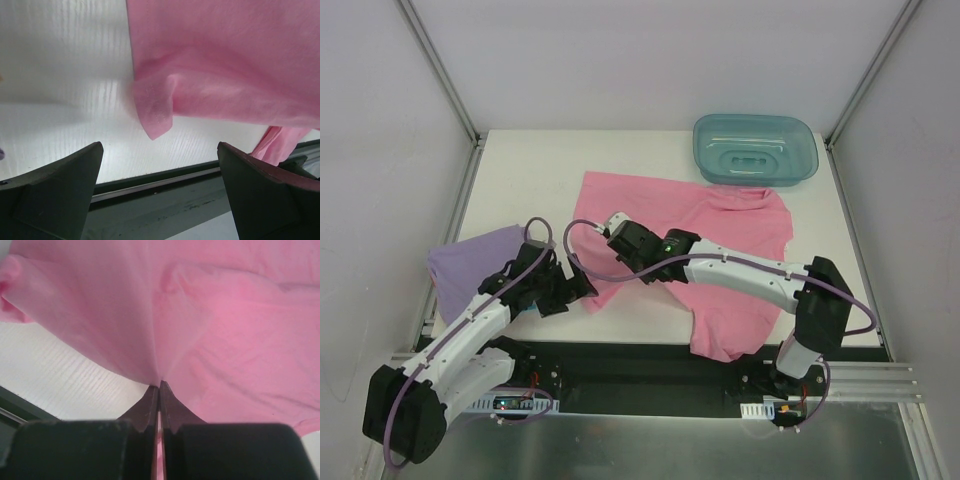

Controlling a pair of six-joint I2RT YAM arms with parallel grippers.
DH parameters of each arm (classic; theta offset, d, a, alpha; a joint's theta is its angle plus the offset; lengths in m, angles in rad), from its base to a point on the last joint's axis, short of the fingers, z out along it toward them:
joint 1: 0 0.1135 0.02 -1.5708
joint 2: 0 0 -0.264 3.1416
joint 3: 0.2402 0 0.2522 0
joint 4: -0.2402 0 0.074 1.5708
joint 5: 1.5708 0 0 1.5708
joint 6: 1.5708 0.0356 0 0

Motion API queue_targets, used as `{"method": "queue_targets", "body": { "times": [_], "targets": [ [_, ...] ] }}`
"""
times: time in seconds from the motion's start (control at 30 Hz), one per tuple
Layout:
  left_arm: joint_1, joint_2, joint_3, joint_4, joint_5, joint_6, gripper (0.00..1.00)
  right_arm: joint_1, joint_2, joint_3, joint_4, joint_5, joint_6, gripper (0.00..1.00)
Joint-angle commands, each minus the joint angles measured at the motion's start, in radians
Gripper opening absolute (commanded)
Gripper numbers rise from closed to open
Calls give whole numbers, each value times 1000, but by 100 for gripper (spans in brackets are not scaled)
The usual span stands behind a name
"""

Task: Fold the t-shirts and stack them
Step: Flatten out the tshirt

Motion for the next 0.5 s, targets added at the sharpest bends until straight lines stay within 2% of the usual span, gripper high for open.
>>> {"method": "queue_targets", "body": {
  "times": [0.0,0.23,0.33,0.47],
  "targets": [
    [-36,20,-47,74,83,-14,97,-15,-63,15,-74,47,20,0],
    [-127,87,-75,144,61,-53,79,-35,-110,-27,-71,11,40,1],
    [-130,142,-66,184,44,-56,63,-37,-117,-37,-68,-2,43,0],
    [-133,224,-47,235,52,-62,53,-38,-121,-51,-68,-2,49,1]
  ]
}}
